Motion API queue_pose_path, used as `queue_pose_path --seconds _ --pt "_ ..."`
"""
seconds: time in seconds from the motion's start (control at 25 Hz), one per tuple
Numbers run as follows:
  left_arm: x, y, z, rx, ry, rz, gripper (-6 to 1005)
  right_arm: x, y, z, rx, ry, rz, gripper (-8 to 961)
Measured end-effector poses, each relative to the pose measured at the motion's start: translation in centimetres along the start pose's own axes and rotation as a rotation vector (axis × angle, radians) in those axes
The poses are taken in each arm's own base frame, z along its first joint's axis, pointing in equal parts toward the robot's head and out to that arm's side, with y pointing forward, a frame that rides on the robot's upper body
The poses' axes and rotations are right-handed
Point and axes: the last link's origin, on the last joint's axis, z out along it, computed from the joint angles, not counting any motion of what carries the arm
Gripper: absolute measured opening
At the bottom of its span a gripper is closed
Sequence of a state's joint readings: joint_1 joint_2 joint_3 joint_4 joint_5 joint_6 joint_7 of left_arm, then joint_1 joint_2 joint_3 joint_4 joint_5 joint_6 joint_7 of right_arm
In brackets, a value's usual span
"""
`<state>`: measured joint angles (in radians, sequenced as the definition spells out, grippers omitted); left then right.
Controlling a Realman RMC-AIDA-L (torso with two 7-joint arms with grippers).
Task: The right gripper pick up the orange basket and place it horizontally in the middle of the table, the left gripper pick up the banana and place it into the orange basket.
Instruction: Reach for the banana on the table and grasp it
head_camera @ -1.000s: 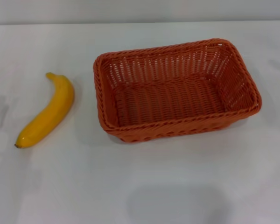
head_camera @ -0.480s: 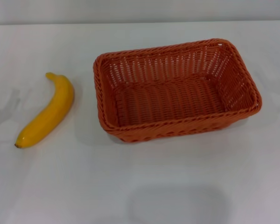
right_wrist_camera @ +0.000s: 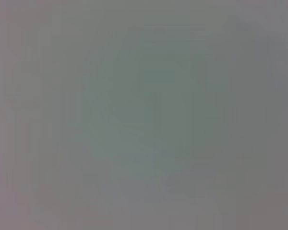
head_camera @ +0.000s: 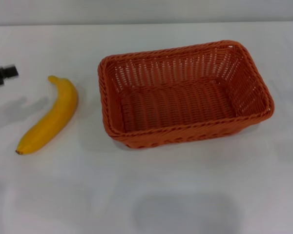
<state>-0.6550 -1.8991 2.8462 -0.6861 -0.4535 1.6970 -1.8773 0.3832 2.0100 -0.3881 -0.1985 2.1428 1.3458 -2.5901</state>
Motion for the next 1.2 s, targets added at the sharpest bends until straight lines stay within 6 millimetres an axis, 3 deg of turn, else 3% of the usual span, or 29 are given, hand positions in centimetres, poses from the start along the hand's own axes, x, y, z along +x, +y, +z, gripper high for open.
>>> queue_pose_path --seconds 0.28,0.52,0.8,1.2 --pt "3.2 1.7 0.1 0.131 -0.387 0.043 855 0.2 0.4 1.2 0.001 0.017 0.002 842" --pt "5.1 3.1 1.8 0.218 -0.596 0.122 855 0.4 0.6 1.2 0.001 0.020 0.009 842" --pt "4.8 3.9 5.5 0.292 -0.698 0.203 848 0.4 0.9 1.4 -0.002 0.019 0.023 842" --pt "3.6 3.9 9.0 0.353 -0.708 0.258 840 0.6 1.0 1.4 -0.010 0.028 0.024 842"
